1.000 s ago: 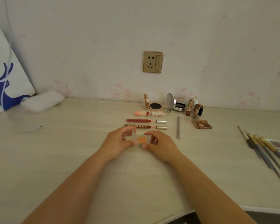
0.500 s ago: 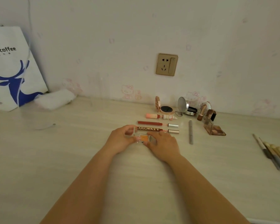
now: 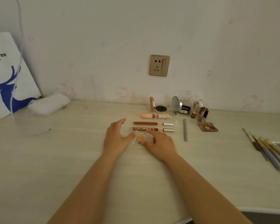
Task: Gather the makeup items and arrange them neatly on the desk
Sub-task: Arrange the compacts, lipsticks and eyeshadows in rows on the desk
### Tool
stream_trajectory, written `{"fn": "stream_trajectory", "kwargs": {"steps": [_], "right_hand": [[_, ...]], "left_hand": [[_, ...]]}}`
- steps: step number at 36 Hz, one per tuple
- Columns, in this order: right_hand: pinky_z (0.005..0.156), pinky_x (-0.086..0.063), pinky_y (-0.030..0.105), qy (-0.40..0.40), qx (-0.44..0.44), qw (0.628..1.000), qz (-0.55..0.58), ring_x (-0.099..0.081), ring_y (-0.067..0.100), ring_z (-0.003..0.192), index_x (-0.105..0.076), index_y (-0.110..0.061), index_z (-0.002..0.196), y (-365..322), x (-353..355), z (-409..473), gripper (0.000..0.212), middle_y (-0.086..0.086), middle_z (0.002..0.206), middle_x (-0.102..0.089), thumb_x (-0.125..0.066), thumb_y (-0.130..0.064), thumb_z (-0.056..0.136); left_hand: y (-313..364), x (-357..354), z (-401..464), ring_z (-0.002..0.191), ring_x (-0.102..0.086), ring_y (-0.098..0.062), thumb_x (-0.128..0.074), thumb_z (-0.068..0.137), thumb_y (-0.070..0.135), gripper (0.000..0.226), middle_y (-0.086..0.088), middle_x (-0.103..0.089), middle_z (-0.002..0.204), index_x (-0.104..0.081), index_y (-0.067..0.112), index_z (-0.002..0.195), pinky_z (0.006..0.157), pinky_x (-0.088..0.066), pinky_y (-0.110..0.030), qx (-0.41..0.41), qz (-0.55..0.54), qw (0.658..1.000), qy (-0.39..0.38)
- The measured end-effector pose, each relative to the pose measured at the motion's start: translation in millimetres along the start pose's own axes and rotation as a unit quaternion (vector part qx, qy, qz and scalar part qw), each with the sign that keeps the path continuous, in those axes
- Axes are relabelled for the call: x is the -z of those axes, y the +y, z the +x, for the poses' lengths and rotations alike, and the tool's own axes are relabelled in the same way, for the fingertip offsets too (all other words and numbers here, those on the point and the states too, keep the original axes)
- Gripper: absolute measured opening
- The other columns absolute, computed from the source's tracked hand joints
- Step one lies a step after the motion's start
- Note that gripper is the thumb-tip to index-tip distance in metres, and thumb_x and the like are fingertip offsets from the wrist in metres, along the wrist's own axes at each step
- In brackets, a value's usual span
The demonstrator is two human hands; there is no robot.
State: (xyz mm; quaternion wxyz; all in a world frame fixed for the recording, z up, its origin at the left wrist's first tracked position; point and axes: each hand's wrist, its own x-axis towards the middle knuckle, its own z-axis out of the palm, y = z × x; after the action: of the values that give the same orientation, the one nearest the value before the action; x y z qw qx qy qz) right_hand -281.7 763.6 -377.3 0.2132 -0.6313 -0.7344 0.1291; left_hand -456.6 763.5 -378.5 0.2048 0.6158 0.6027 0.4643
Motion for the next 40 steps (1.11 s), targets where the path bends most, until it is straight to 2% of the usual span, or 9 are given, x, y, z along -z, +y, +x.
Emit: {"fn": "stream_trajectory", "kwargs": {"steps": [2, 5, 9, 13, 17, 21, 25, 30, 40], "right_hand": [[0.077, -0.044, 0.028, 0.021, -0.026, 0.995, 0.092, -0.057, 0.014, 0.086, -0.053, -0.032, 0.126, 1.6, 2.9, -3.8, 0.042, -0.007, 0.086, -0.059, -0.054, -0.047, 0.087], [0.06, -0.039, 0.019, 0.043, -0.057, 0.977, 0.2, -0.05, 0.005, 0.066, -0.059, -0.027, 0.115, 10.0, 9.2, -10.2, 0.026, -0.009, 0.069, -0.051, -0.054, -0.036, 0.091], [0.057, -0.033, 0.015, 0.081, -0.076, 0.963, 0.246, -0.048, 0.001, 0.064, -0.063, -0.025, 0.106, 36.2, 29.2, -25.5, 0.018, -0.013, 0.068, -0.05, -0.051, -0.026, 0.094], [0.059, -0.035, 0.012, 0.125, -0.105, 0.964, 0.211, -0.05, 0.0, 0.069, -0.066, -0.023, 0.102, 76.3, 65.3, -44.8, 0.017, -0.012, 0.077, -0.057, -0.051, -0.021, 0.094], [0.055, -0.035, 0.016, 0.191, -0.153, 0.956, 0.164, -0.049, 0.0, 0.063, -0.068, -0.022, 0.096, 128.2, 109.3, -64.4, 0.017, -0.015, 0.07, -0.055, -0.052, -0.02, 0.092], [0.065, -0.042, 0.025, 0.228, -0.222, 0.94, 0.125, -0.054, 0.01, 0.072, -0.066, -0.024, 0.092, 182.0, 148.4, -83.2, 0.017, -0.008, 0.081, -0.058, -0.05, -0.019, 0.092], [0.064, -0.036, 0.025, 0.247, -0.284, 0.923, 0.084, -0.051, 0.017, 0.072, -0.063, -0.023, 0.086, 233.1, 176.0, -103.9, 0.015, 0.002, 0.089, -0.064, -0.049, -0.02, 0.091], [0.072, -0.042, 0.025, 0.283, -0.332, 0.897, 0.074, -0.059, 0.022, 0.087, -0.069, -0.021, 0.101, 287.6, 200.5, -121.6, 0.025, 0.004, 0.104, -0.068, -0.046, -0.017, 0.091], [0.092, -0.043, 0.031, 0.188, -0.341, 0.921, -0.009, -0.05, 0.018, 0.114, -0.057, -0.031, 0.123, 351.3, 201.9, -122.6, 0.037, -0.002, 0.124, -0.055, -0.035, -0.02, 0.095]], "left_hand": [[10.7, -1.5, -6.5, 0.115, -0.048, -0.015, -0.068, 0.081, 0.035, 0.046, 0.004, -0.053, 0.123, -0.053, 0.025, 0.124, 0.094, -0.038, -0.026, -0.045, 0.023, 0.996, 0.074], [32.8, -12.5, -16.2, 0.101, -0.055, -0.019, -0.065, 0.082, 0.022, 0.029, 0.002, -0.06, 0.107, -0.061, 0.02, 0.11, 0.081, -0.043, -0.027, -0.16, 0.097, 0.976, 0.109], [65.8, -45.2, -25.3, 0.093, -0.059, -0.013, -0.06, 0.084, 0.021, 0.021, 0.006, -0.062, 0.102, -0.064, 0.023, 0.104, 0.072, -0.049, -0.03, -0.228, 0.136, 0.964, 0.012], [100.6, -91.9, -26.0, 0.09, -0.058, -0.005, -0.054, 0.088, 0.027, 0.019, 0.011, -0.06, 0.102, -0.06, 0.028, 0.106, 0.067, -0.043, -0.021, -0.242, 0.139, 0.957, -0.074], [147.4, -144.8, -31.7, 0.089, -0.06, -0.007, -0.052, 0.09, 0.029, 0.018, 0.012, -0.061, 0.102, -0.06, 0.029, 0.105, 0.069, -0.046, -0.025, -0.276, 0.129, 0.943, -0.138], [196.6, -195.4, -38.4, 0.096, -0.058, -0.013, -0.049, 0.089, 0.031, 0.019, 0.012, -0.062, 0.103, -0.061, 0.029, 0.105, 0.084, -0.046, -0.034, -0.301, 0.133, 0.922, -0.202], [237.3, -238.4, -41.8, 0.095, -0.059, -0.017, -0.048, 0.09, 0.03, 0.02, 0.007, -0.063, 0.105, -0.062, 0.029, 0.104, 0.077, -0.049, -0.034, -0.318, 0.143, 0.903, -0.25], [271.2, -292.9, -42.3, 0.098, -0.057, -0.019, -0.048, 0.09, 0.031, 0.023, 0.005, -0.062, 0.109, -0.063, 0.028, 0.107, 0.076, -0.044, -0.029, -0.313, 0.166, 0.887, -0.297], [297.1, -390.3, -44.1, 0.12, -0.043, -0.026, -0.04, 0.092, 0.05, 0.048, -0.006, -0.05, 0.129, -0.052, 0.019, 0.127, 0.09, -0.038, -0.038, -0.311, 0.337, 0.819, -0.344]]}}
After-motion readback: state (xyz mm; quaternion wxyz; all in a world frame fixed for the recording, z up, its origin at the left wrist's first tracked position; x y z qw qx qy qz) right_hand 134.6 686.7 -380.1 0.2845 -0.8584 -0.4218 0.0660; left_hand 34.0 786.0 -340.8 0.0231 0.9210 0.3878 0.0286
